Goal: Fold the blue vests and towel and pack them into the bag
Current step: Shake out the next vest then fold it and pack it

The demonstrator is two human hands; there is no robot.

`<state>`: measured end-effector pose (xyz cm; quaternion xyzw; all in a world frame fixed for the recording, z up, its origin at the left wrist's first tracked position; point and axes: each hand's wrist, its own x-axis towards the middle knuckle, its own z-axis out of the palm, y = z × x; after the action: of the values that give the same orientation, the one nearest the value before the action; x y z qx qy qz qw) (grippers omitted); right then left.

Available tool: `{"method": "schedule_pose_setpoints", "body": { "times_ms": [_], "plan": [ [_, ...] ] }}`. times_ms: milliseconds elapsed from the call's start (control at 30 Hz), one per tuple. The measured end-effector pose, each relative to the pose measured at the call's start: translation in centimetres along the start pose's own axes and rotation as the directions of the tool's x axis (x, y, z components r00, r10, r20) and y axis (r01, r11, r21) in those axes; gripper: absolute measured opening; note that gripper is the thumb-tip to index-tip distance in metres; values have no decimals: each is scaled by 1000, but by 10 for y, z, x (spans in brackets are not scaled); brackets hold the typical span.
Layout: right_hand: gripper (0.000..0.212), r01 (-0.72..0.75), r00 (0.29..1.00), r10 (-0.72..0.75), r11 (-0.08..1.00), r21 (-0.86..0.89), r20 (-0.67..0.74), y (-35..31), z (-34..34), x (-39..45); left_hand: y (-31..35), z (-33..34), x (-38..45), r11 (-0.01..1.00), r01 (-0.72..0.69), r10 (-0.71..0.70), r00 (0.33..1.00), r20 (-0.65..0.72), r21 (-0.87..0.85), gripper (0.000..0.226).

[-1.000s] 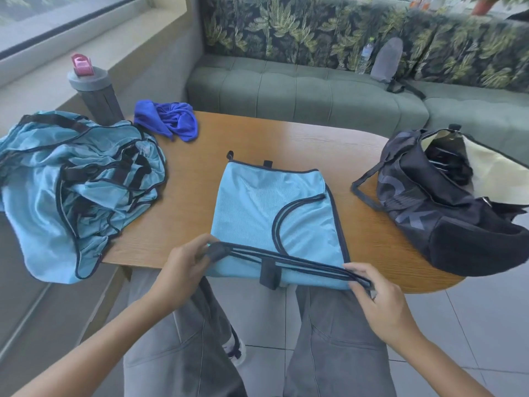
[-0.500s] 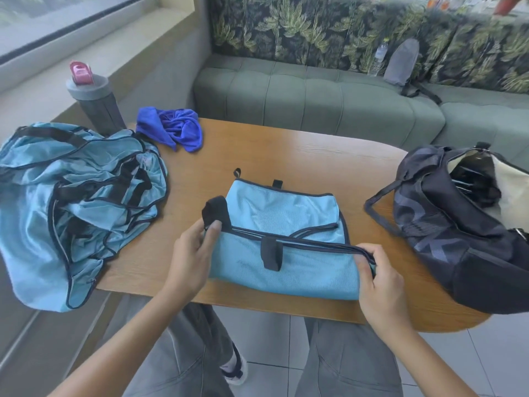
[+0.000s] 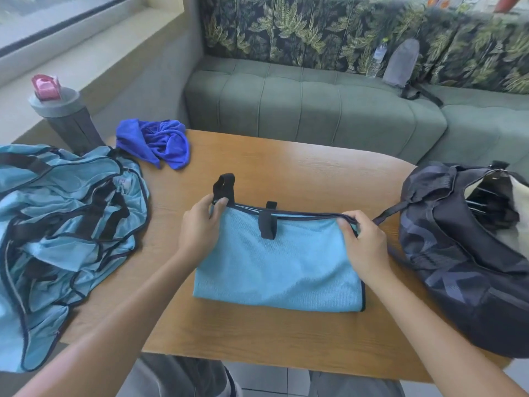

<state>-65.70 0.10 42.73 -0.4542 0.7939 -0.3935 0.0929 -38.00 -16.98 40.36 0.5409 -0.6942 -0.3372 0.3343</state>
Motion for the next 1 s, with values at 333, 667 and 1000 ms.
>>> {"method": "schedule_pose_setpoints", "body": {
  "times_ms": [333,667,1000],
  "plan": [
    [35,-25,997,45,965,-262,69,16,28,-9,-3,14,-39,944,-19,64,990,-128,328,47],
    [42,322,761,-317,942,96,566,-64,94,-58,-31,40,-94,797,-88,17,992,123,597,80],
    [64,881,440,-509,404,-246,740,-46,128,21,-68,1,-62,563,-520,278,851,445,643,82]
  ]
}}
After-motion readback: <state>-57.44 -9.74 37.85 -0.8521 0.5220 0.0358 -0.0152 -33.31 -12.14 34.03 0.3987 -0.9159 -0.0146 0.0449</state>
